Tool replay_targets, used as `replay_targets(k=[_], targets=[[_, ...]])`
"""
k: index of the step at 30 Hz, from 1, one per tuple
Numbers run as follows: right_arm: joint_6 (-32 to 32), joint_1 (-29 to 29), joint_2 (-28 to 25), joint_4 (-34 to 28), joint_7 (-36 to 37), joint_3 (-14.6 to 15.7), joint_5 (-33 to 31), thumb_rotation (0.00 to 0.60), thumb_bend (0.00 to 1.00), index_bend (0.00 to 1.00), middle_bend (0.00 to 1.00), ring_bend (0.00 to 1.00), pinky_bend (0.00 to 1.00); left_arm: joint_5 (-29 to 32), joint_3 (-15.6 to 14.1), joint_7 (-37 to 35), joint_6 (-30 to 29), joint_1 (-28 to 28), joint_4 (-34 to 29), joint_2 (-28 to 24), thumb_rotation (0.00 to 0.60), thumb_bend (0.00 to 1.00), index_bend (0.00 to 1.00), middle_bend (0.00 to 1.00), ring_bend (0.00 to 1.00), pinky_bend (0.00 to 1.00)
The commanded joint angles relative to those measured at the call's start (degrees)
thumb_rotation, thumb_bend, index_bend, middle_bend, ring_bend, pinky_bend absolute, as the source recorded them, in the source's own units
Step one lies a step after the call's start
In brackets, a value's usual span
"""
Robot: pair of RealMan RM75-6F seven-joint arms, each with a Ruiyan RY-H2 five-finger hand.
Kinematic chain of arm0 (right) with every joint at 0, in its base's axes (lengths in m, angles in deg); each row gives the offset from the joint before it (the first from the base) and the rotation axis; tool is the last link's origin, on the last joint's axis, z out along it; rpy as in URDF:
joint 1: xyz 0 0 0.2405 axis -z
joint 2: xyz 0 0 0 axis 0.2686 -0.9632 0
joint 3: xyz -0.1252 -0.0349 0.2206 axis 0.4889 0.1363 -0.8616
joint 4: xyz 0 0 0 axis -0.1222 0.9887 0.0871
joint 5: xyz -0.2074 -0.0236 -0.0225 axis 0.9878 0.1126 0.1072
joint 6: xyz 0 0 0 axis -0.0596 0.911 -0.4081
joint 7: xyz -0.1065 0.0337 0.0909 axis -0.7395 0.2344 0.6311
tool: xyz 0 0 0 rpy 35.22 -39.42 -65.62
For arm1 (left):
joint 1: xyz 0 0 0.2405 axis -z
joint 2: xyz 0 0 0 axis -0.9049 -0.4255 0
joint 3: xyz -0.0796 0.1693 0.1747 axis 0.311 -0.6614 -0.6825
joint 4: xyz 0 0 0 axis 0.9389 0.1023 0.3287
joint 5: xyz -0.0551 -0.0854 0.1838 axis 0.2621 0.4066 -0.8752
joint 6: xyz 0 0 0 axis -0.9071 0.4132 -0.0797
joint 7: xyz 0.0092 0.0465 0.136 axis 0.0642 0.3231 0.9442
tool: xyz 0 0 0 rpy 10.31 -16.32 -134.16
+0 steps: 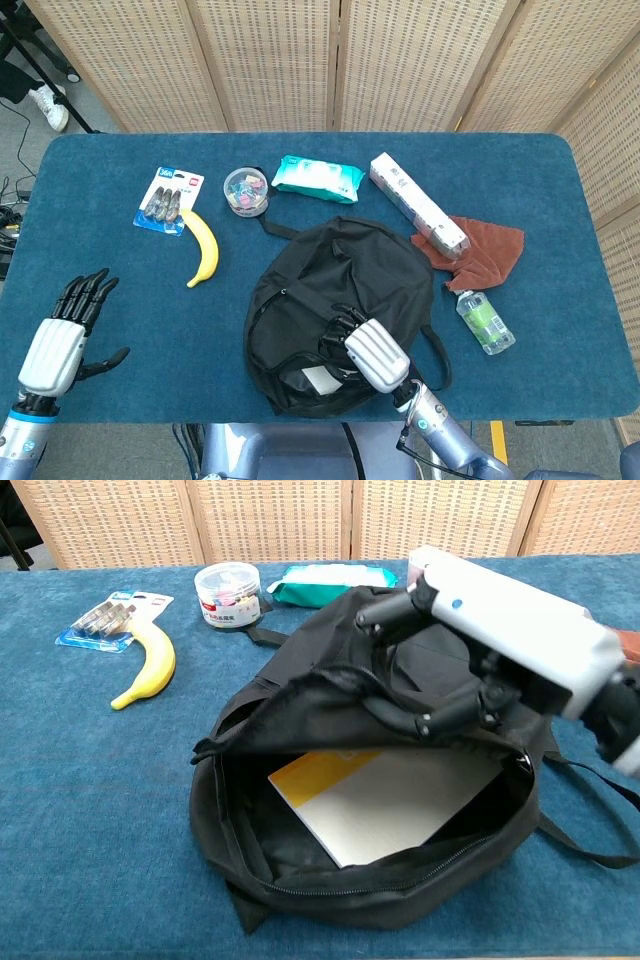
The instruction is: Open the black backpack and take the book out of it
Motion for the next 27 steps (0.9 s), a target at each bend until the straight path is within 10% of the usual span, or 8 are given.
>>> replay_targets(k=[1, 27], targets=[[-2.6, -1.6, -1.1, -3.1, -3.2, -3.4, -4.2, 0.6, 0.62, 0.62, 0.63, 0.39, 0.18, -3.7, -1.1, -2.3, 0.5, 1.8, 1.8, 0.6, 0.6, 0.18, 0.0, 0.0, 0.0, 0.0], [-10.9, -10.5, -4.3, -2.6, -11.3, -15.2, -24.2, 0.6, 0.62, 0.63, 0.64, 0.39, 0.18, -20.3, -6.6, -6.5, 3.2, 10.5, 5.4, 8.4, 0.6, 0.24, 0.04, 0.0, 0.0, 0.0]])
